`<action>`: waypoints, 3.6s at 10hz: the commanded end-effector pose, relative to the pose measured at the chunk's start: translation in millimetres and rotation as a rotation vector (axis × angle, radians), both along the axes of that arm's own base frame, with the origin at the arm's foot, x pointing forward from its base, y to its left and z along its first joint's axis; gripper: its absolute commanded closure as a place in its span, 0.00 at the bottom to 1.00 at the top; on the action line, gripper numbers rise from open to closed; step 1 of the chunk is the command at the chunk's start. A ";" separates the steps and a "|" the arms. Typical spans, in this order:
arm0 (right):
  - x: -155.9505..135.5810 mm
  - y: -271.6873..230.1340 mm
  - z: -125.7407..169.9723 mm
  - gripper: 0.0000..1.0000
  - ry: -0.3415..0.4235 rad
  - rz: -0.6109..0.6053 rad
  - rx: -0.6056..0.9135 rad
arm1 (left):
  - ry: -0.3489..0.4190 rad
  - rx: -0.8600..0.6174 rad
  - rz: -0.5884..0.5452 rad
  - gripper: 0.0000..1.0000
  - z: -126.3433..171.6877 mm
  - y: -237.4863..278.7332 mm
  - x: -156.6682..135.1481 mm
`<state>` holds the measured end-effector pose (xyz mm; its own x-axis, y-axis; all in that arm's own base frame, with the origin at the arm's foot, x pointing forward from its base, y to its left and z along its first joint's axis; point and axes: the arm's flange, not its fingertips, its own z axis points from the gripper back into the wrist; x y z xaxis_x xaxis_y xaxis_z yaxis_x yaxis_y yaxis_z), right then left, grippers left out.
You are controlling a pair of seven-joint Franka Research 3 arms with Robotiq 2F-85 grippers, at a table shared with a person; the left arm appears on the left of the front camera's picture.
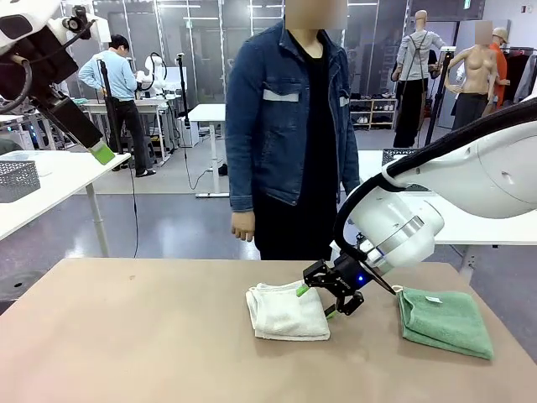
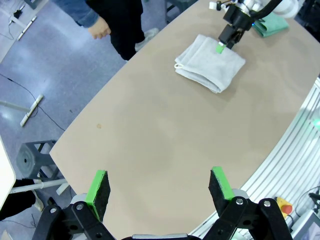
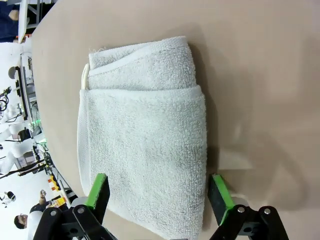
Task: Fold the towels and place them in the basket.
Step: Stack the folded Towel with hook on the right side of the table.
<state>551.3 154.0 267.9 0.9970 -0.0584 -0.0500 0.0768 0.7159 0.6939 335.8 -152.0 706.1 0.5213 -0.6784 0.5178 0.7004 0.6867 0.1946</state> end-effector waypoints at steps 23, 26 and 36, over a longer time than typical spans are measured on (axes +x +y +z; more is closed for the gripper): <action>-4.1 -0.2 24.6 0.95 -0.042 0.002 -0.031 | -0.004 0.000 -0.003 0.00 -1.7 0.1 -0.3; -35.1 -19.3 92.3 0.95 -0.171 0.028 -0.174 | -0.004 0.000 -0.003 0.00 -1.7 0.1 -0.3; -65.5 -126.1 192.9 0.95 -0.297 -0.039 -0.360 | -0.004 0.000 -0.003 0.00 -1.7 0.1 -0.3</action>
